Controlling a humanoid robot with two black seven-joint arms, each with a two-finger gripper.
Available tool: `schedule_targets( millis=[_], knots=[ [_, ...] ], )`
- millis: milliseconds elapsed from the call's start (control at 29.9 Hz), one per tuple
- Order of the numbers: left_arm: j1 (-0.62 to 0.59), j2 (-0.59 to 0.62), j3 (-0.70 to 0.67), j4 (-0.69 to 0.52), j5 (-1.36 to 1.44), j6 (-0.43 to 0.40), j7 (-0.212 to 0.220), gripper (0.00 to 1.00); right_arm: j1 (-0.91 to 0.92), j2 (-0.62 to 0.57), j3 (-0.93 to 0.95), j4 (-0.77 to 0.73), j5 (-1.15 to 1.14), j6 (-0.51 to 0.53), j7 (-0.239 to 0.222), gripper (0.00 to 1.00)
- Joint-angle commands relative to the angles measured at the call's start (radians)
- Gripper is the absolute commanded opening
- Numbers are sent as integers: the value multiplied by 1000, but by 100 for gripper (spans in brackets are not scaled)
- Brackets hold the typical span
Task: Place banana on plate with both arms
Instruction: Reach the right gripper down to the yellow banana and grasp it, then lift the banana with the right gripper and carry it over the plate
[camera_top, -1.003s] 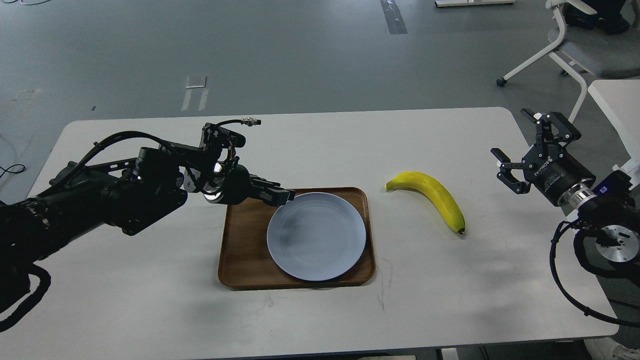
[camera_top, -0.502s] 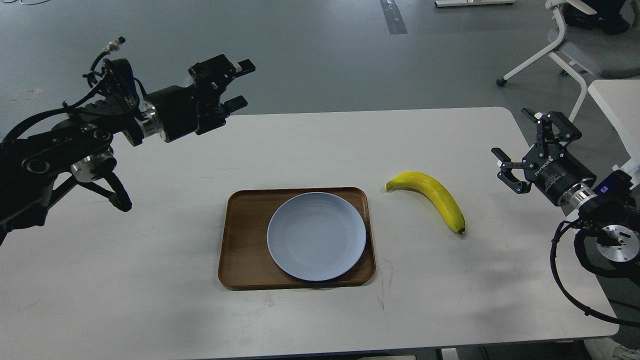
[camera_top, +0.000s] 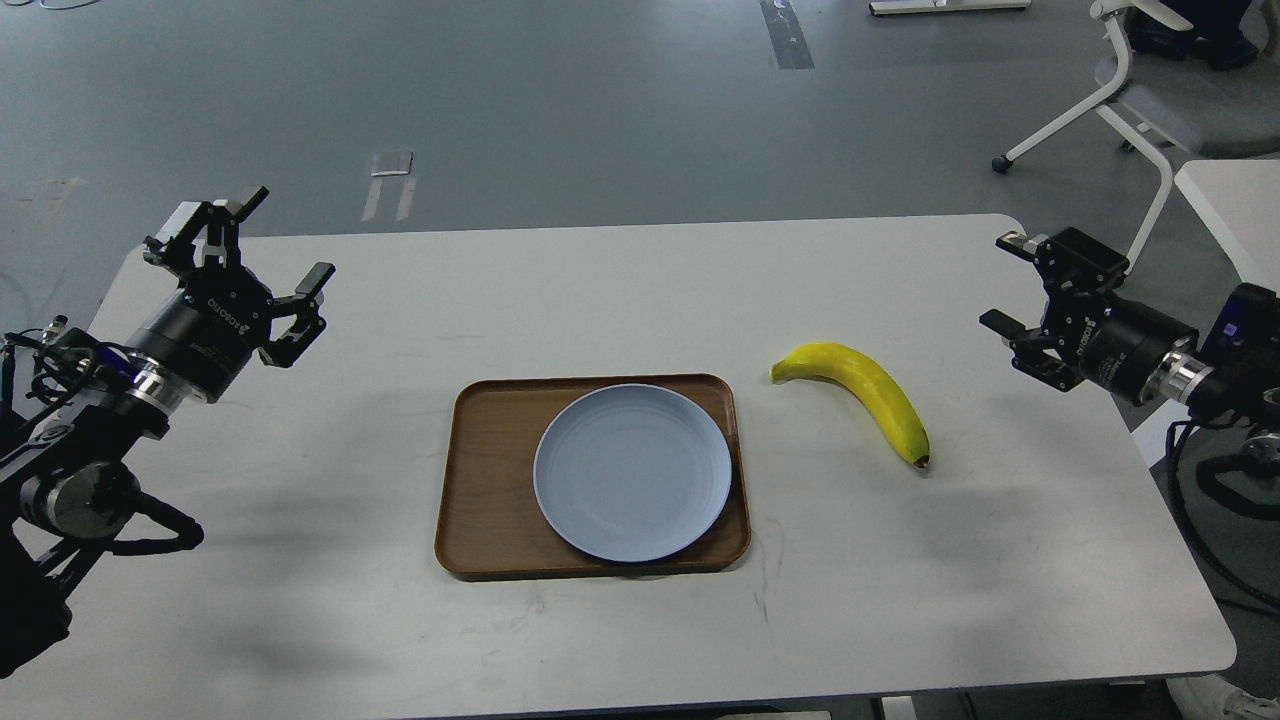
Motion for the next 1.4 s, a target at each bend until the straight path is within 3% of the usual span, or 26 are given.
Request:
schedule_targets(
  millis=[0,201,401,468,936,1103,1170,1204,1271,1304,1371],
  knots=[
    [1,-11,-2,-4,0,0,0,98,115,-23,-32,2,-207,0,0,100],
    [0,-20,-11,-6,0,0,0,98,327,-10,-254,2,-490,0,0,100],
    [-2,-17,-12,-7,0,0,0,98,470,121,-569,-8,-681,-4,0,100],
    [-2,-14,-12,-7,0,0,0,98,483,169,-653,-45,-735,-91,0,100],
    [-6,-25,-11,-7,2,0,0,98,471,385,-848,-266,-752,-228,0,100],
    [-6,-18,-11,-7,2,0,0,98,435,425,-851,-306,-752,-231,0,95],
    [-8,-18,-11,-7,2,0,0,98,428,431,-853,-309,-752,-233,0,81],
    [-8,-18,-11,-7,2,0,0,98,427,433,-856,-309,-752,-237,0,66],
    [-8,-18,-11,-7,2,0,0,98,427,433,-869,-309,-752,-248,0,47],
    [-6,-18,-11,-7,3,0,0,98,428,433,-883,-308,-752,-268,0,25],
    [-6,-18,-11,-7,2,0,0,98,428,431,-903,-306,-751,-294,0,3]
  ],
)
